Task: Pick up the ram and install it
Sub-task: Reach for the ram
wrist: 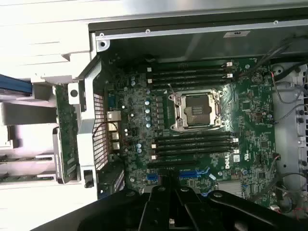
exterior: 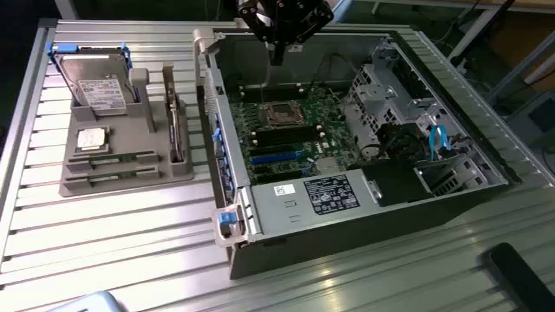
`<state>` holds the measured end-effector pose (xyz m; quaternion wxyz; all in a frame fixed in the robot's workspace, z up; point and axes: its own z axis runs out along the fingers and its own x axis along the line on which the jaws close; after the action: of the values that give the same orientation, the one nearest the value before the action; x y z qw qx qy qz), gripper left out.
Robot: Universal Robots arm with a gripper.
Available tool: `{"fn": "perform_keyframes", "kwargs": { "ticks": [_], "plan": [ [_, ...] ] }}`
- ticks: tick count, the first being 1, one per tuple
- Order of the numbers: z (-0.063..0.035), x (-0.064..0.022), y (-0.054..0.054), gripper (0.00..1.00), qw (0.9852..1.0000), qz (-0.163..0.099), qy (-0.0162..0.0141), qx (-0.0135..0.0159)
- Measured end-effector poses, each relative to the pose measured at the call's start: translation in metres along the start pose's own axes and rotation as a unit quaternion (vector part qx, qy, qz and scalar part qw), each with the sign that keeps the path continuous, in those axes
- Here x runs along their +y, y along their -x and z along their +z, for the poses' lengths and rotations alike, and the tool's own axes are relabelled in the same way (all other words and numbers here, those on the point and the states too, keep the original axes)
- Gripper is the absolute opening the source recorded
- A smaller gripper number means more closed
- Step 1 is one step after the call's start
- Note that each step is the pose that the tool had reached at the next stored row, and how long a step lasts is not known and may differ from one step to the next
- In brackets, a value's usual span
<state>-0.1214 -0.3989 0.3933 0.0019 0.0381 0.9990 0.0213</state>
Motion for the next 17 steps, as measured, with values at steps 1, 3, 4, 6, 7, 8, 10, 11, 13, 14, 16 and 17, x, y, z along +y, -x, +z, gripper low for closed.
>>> {"fn": "perform_keyframes", "kwargs": {
  "ticks": [1,3,4,6,7,8,10,11,13,14,16,17],
  "plan": [
    [0.0,0.0,0.0,0.1,1.0,0.0,-0.0001,0.0012],
    [0.0,-0.0008,-0.01,0.1,1.0,0.0,-0.0001,0.001],
    [-0.0001,-0.001,-0.012,0.1,1.0,0.0,-0.0001,0.001],
    [-0.0001,-0.0014,-0.018,0.1,1.0,0.0,0.0,0.001],
    [-0.0001,-0.0016,-0.021,0.1,1.0,0.0,-0.0001,0.001],
    [-0.0001,-0.0019,-0.024,0.1,1.0,0.0,-0.0001,0.001],
    [-0.0002,-0.0024,-0.031,0.1,1.0,0.0,-0.0001,0.001],
    [-0.0002,-0.0028,-0.036,0.1,1.0,0.0,-0.0001,0.001],
    [-0.0003,-0.0043,-0.056,0.1,1.0,0.0,-0.0001,0.001],
    [-0.0004,-0.0049,-0.064,0.1,1.0,0.0,-0.0001,0.001],
    [-0.0004,-0.0066,-0.087,0.1,1.0,0.0,-0.0001,0.001],
    [-0.0004,-0.0072,-0.094,0.1,1.0,0.0,-0.0001,0.001]
  ]
}}
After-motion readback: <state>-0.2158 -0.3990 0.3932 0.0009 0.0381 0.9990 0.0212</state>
